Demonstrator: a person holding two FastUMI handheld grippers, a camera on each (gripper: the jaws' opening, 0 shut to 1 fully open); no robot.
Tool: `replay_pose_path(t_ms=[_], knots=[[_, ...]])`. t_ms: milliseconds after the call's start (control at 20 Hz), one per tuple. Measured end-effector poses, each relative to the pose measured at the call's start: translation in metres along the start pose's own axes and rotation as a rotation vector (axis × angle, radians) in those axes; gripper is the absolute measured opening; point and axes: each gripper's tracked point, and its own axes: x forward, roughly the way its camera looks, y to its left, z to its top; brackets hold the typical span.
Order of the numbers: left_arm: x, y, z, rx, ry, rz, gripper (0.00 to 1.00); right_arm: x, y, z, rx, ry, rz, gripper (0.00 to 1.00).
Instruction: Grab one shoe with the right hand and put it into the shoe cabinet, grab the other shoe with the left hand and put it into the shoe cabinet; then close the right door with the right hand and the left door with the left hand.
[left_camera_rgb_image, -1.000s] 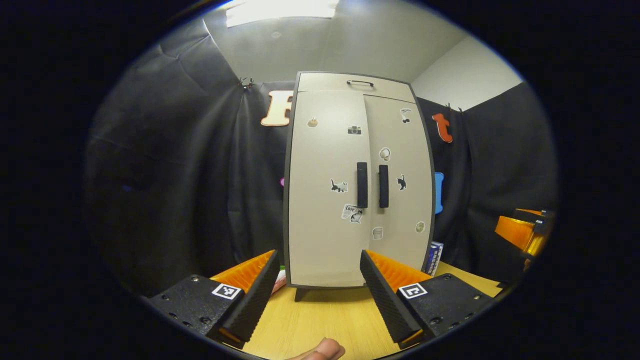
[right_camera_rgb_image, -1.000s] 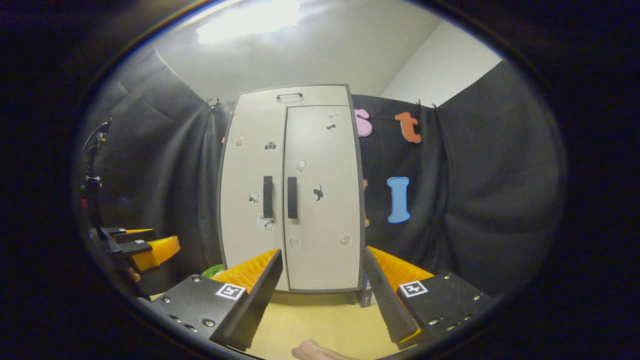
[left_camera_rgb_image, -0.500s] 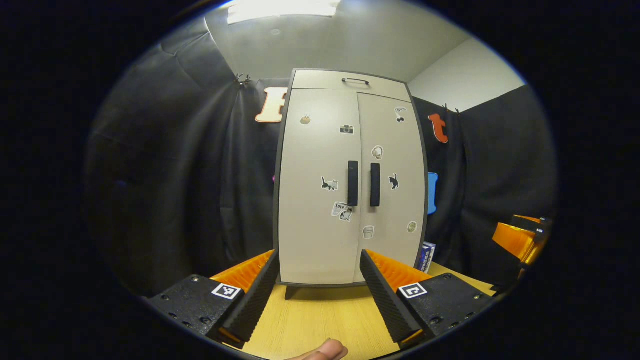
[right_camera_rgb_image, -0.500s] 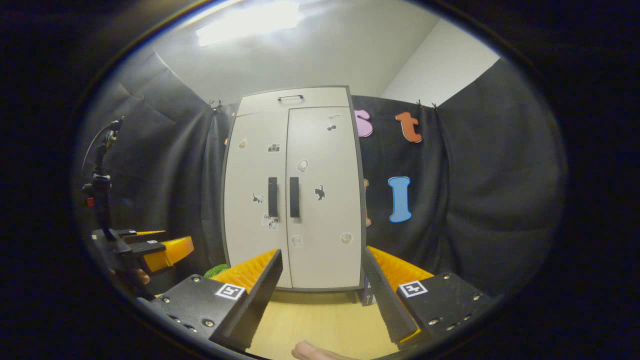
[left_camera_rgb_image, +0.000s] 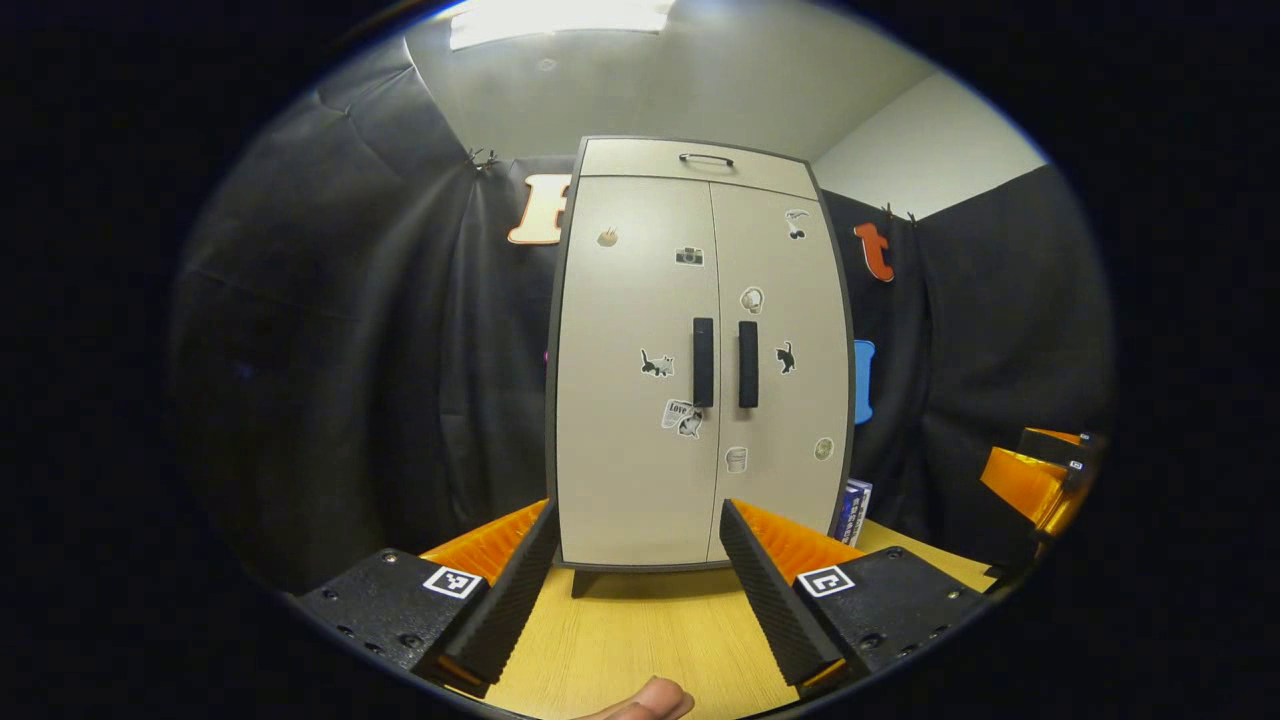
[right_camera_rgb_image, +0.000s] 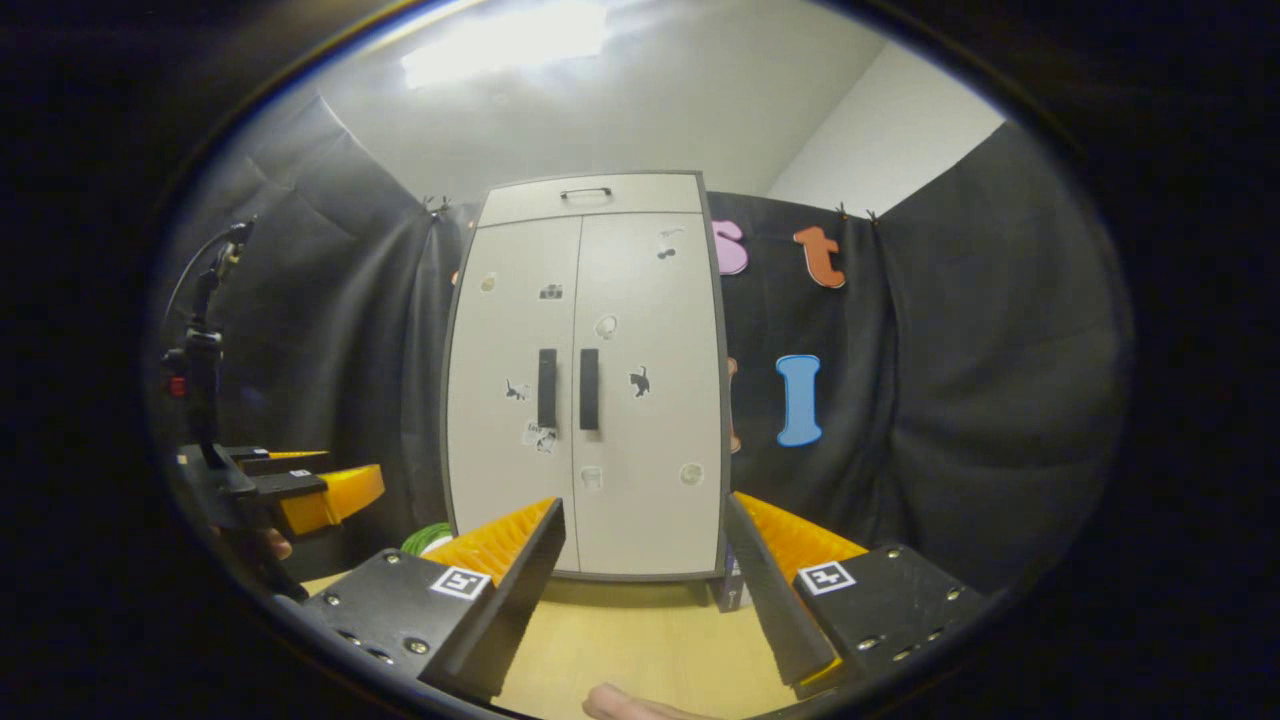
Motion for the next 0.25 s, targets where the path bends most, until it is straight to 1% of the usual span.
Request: replay_pose_path(t_ms=[100, 250], knots=[[0.0009, 0.0009, -0.0004, 0.006, 0.004, 0.001, 0.99, 0.0016, 0.0013, -0.0008, -0.001, 0.003, 0.003, 0.94], [0.0012, 0.0029, -0.0008, 0.011, 0.009, 0.009, 0.99, 0.0029, 0.0011, -0.0039, -0.003, 0.010, 0.002, 0.94]])
